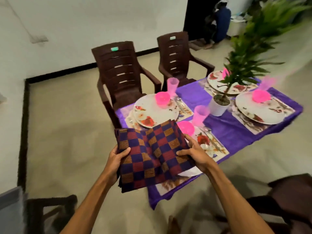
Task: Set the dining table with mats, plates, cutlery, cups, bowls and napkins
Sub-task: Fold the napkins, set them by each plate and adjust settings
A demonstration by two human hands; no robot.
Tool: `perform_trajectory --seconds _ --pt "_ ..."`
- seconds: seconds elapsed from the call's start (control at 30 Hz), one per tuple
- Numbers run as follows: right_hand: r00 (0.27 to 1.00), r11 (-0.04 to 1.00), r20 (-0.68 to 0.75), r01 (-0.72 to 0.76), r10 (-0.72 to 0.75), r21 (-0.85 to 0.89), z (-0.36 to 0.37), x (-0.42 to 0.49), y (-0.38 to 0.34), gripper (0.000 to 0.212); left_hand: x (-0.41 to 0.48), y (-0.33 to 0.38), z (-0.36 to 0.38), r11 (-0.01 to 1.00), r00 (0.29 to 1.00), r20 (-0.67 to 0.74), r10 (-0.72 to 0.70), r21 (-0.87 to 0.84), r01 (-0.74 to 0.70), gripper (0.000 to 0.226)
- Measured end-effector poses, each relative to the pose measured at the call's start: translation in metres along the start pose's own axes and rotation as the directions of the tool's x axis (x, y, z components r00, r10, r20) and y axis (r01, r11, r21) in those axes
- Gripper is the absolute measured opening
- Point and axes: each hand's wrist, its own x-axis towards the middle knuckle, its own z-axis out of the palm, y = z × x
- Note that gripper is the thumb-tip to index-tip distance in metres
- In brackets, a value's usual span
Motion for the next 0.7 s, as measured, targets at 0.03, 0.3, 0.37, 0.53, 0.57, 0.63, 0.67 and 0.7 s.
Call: perform_trajectory --seconds 0.03,0.3,0.37,0.53,0.57,0.63,0.67,0.7 --pt "1.0 1.0 -0.019 -0.006 0.006 0.015 -0.018 -0.004 -0.001 0.068 0.003 -0.003 0.018 1.0 1.0 0.019 -0.013 0.005 0.013 0.034" --pt "0.989 0.998 -0.146 -0.021 0.03 0.06 -0.138 -0.018 -0.005 0.068 0.041 -0.021 0.136 0.997 0.989 0.133 -0.071 0.044 0.065 0.033" --pt "0.983 0.997 -0.172 -0.049 0.06 0.064 -0.155 -0.017 -0.005 0.062 0.052 -0.023 0.156 0.996 0.981 0.181 -0.072 0.072 0.06 0.031" --pt "0.951 0.99 -0.285 -0.09 0.117 0.107 -0.195 -0.016 -0.006 0.056 0.073 -0.028 0.208 0.989 0.947 0.302 -0.106 0.133 0.069 0.034" --pt "0.944 0.989 -0.308 -0.09 0.122 0.116 -0.203 -0.016 -0.006 0.059 0.077 -0.029 0.219 0.988 0.941 0.319 -0.113 0.14 0.071 0.035" --pt "0.93 0.988 -0.345 -0.081 0.123 0.133 -0.223 -0.016 -0.007 0.062 0.081 -0.032 0.241 0.987 0.933 0.338 -0.125 0.141 0.081 0.031" --pt "0.931 0.987 -0.344 -0.075 0.121 0.145 -0.234 -0.016 -0.009 0.06 0.085 -0.034 0.252 0.986 0.931 0.341 -0.132 0.142 0.088 0.029" --pt "0.935 0.985 -0.335 -0.07 0.12 0.157 -0.246 -0.016 -0.011 0.057 0.087 -0.037 0.262 0.984 0.928 0.345 -0.141 0.149 0.094 0.029"
